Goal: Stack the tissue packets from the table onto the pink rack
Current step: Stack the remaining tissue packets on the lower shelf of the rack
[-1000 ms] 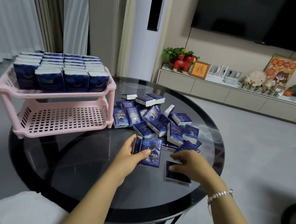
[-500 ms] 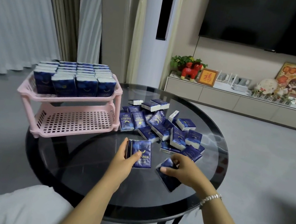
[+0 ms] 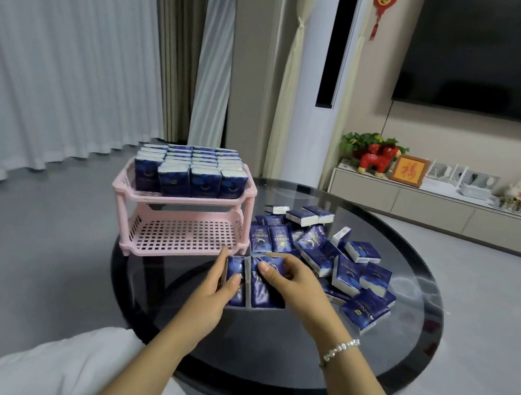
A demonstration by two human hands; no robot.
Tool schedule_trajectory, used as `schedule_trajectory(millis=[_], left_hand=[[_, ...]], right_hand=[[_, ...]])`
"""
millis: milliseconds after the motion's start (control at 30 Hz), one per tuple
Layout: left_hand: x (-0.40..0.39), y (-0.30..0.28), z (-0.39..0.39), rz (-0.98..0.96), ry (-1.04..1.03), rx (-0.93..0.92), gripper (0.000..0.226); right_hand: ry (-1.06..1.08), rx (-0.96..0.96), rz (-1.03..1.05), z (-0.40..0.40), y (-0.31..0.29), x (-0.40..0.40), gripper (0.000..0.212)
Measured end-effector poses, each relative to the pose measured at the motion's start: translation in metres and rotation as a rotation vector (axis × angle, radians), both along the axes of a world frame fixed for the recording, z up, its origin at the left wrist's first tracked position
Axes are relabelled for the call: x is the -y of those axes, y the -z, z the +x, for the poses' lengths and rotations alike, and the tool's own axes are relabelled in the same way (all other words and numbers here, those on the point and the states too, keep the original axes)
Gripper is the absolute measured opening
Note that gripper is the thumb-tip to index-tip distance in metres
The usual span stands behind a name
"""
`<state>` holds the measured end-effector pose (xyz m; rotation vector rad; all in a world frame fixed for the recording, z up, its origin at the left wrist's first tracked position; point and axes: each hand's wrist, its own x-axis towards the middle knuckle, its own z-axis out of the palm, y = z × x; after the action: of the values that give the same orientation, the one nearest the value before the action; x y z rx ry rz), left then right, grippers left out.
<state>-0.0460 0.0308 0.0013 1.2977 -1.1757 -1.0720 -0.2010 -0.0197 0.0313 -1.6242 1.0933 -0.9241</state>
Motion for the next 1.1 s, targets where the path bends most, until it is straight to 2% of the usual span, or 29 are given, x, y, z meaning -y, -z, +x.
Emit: schedule_trajectory(millis=[200, 367, 433, 567, 700, 833, 933, 1000, 1100], left_hand=[[-0.007, -0.022, 0.020, -0.064, -0.098, -0.034, 0.055], [-0.005, -0.036, 0.048, -0.125, -0.093, -0.087, 0.101], [-0.002, -0.044, 0.061, -0.137, -0.094, -0.074, 0.109], [0.006, -0.058, 0.080, -0.151, -0.091, -0.094, 0.098], [0.018, -0.071, 0.093, -0.208, -0.181, -0.020, 0.067], [0.038, -0.086, 0.126, -0.212, -0.233, 0.069, 0.085], [0.049, -0.095, 0.151, -0.177, -0.201, 0.116, 0.077], [0.055, -0.104, 0.171, -0.163, -0.208, 0.191, 0.077], [0.068, -0.115, 0.204, -0.148, -0.256, 0.215, 0.076]], right_hand=[[-0.057, 0.030, -0.074, 0.047, -0.011, -0.005, 0.038], [-0.157, 0.120, -0.032, 0.078, -0.026, -0.003, 0.042], [-0.194, 0.146, -0.027, 0.090, -0.032, 0.001, 0.042], [-0.259, 0.180, -0.023, 0.122, -0.044, 0.010, 0.043], [-0.302, 0.215, -0.012, 0.156, -0.052, 0.023, 0.052], [-0.381, 0.231, 0.010, 0.182, -0.066, 0.047, 0.052], [-0.427, 0.234, 0.033, 0.192, -0.079, 0.064, 0.042], [-0.443, 0.174, 0.003, 0.200, -0.088, 0.079, 0.041], [-0.446, -0.018, -0.128, 0.210, -0.111, 0.097, 0.040]])
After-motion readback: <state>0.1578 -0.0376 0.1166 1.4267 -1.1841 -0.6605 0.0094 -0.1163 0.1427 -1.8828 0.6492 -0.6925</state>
